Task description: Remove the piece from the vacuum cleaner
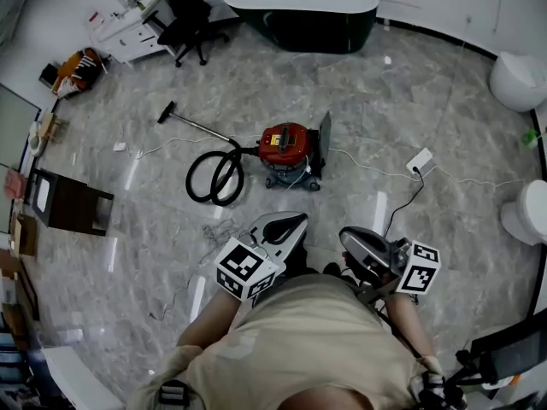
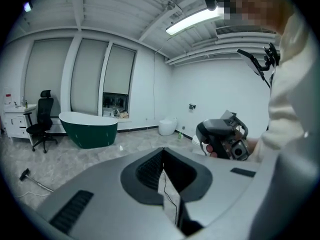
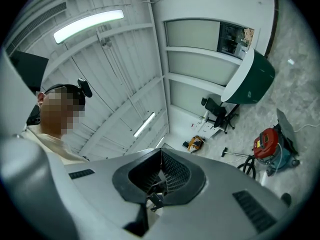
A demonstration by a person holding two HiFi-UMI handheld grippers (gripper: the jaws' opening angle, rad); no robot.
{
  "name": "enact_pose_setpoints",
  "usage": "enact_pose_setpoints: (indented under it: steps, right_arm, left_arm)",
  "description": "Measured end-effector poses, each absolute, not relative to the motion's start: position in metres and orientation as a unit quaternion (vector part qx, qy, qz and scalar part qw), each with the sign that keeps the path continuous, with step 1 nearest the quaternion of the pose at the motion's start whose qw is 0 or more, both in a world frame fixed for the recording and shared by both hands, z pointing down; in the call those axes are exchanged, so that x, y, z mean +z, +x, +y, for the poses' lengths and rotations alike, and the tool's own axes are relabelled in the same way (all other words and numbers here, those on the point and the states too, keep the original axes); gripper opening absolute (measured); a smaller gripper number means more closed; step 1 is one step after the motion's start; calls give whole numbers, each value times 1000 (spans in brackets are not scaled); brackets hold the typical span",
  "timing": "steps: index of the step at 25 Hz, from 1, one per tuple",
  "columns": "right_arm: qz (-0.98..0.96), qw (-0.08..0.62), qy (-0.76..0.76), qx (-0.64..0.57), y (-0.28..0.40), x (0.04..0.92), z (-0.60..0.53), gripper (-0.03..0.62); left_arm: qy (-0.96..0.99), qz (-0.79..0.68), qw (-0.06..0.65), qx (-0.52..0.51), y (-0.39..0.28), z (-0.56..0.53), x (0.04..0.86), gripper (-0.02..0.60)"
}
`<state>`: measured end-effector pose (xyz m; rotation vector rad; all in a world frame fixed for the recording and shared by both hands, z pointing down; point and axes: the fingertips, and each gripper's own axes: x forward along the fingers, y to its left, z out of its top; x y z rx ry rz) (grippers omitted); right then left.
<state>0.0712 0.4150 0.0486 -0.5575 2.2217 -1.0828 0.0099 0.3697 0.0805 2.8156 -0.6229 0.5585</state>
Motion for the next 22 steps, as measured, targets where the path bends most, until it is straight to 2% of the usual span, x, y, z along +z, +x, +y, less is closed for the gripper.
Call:
enact_pose_setpoints:
  steps: [9,17,22]
  right_arm:
    - [813,272,-307,-414,84,60,352,2]
    - [823,191,-328,-422,34,62,235,2]
    - [804,188,-351,-441,20,66,181,2]
  left_arm:
    - [964,-164,124,167,20,282,96,5]
    - [965,-136,167,150,-11,162,111,3]
    - [963,-143,171,149,-37,93,115,3]
